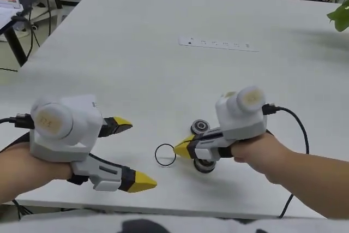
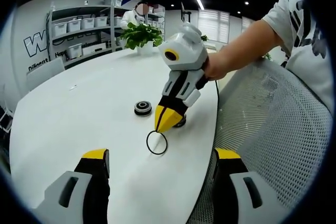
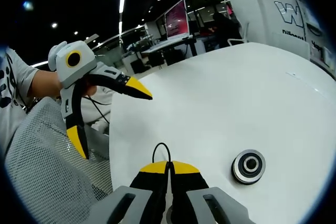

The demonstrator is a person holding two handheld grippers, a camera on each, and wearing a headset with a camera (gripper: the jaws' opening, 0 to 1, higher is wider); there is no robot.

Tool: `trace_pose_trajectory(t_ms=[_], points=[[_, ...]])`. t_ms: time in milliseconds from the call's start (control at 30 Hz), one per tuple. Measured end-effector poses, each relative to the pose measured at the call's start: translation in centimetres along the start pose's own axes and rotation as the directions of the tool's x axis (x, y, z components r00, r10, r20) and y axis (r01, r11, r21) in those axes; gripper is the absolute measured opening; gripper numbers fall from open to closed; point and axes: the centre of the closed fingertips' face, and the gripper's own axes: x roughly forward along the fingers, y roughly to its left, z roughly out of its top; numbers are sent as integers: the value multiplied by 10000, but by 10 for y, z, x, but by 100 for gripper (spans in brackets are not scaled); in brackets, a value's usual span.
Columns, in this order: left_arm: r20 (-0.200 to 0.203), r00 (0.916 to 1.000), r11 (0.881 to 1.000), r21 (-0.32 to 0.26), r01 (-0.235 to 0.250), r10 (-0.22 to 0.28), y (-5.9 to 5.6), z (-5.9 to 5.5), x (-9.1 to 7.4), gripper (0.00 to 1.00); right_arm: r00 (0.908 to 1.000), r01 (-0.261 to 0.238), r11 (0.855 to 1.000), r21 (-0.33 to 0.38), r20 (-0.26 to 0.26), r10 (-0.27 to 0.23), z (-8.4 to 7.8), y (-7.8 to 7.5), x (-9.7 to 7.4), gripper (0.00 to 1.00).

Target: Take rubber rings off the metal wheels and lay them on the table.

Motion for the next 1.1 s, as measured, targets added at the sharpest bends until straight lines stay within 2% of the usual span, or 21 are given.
trace_pose_trajectory(t_ms=[133,367,700,1100], points=[[-20,10000,10000,37,1,-1,0,0,0,78,9999,21,9996,-287,-122,-25,-3,0,0,0],[-16,10000,9999,-75,84,-85,-1,1,3,77,9999,51,9993,-383,-86,-54,-4,0,-3,6],[-17,9997,9997,57,244,-244,-2,6,9,77,9978,49,9995,-306,659,-29,8,-2,-19,12],[46,9990,9988,207,439,-440,-2,17,16,75,9906,147,9984,-547,1369,-71,18,-4,-35,24]])
